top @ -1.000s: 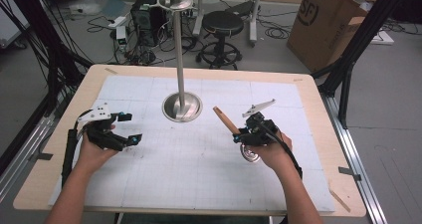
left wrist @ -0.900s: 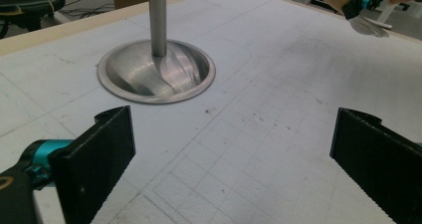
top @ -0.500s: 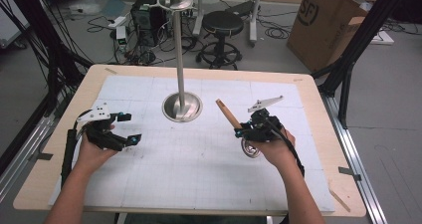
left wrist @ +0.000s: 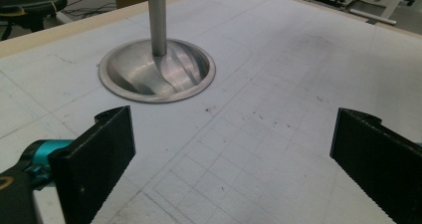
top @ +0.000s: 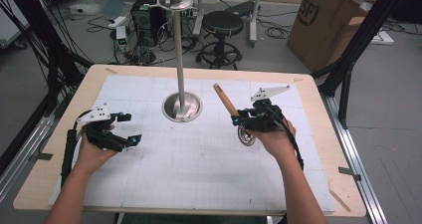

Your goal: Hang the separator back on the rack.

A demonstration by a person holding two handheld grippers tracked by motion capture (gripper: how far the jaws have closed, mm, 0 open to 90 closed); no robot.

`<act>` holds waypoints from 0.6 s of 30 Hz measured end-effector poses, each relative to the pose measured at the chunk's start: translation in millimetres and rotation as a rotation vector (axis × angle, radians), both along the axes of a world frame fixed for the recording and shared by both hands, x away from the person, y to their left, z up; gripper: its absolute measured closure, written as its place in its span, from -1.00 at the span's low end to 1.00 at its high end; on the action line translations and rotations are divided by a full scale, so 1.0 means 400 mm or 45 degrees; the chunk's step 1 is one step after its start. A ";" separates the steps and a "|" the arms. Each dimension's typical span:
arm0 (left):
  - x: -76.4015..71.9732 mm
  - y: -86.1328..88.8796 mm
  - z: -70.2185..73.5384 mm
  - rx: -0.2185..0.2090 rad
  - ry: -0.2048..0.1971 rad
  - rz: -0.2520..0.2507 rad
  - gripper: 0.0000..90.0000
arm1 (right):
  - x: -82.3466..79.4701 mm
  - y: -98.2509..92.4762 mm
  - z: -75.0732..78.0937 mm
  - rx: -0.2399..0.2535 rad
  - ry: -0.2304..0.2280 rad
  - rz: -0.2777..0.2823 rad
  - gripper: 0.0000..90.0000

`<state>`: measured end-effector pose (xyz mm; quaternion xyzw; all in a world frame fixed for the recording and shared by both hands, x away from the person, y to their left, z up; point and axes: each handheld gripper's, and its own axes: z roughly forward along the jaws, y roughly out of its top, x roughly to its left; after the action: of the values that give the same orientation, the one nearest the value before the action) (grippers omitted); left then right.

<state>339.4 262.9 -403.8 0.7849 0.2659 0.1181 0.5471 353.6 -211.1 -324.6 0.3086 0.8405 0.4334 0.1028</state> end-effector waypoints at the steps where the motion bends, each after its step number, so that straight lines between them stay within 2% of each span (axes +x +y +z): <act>1: -0.001 0.000 0.000 -0.003 0.000 0.003 -0.90 | 0.001 0.000 0.006 0.002 -0.004 0.003 0.52; 7: 0.000 0.002 0.001 -0.007 0.002 0.006 -0.90 | 0.006 -0.003 0.051 0.058 -0.063 0.000 0.52; 12: 0.000 -0.001 -0.001 0.001 0.006 0.005 -0.90 | 0.027 -0.005 0.094 0.101 -0.112 0.005 0.52; 15: 0.000 0.001 0.000 0.002 0.000 0.003 -0.90 | 0.039 -0.005 0.116 0.139 -0.136 0.023 0.52; 18: 0.001 0.004 0.000 -0.002 0.000 0.005 -0.90 | 0.046 0.003 0.137 0.149 -0.168 0.046 0.52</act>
<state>339.7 264.5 -403.7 0.7840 0.2677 0.1190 0.5473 371.8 -210.0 -269.8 0.2696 0.8105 0.5030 0.1318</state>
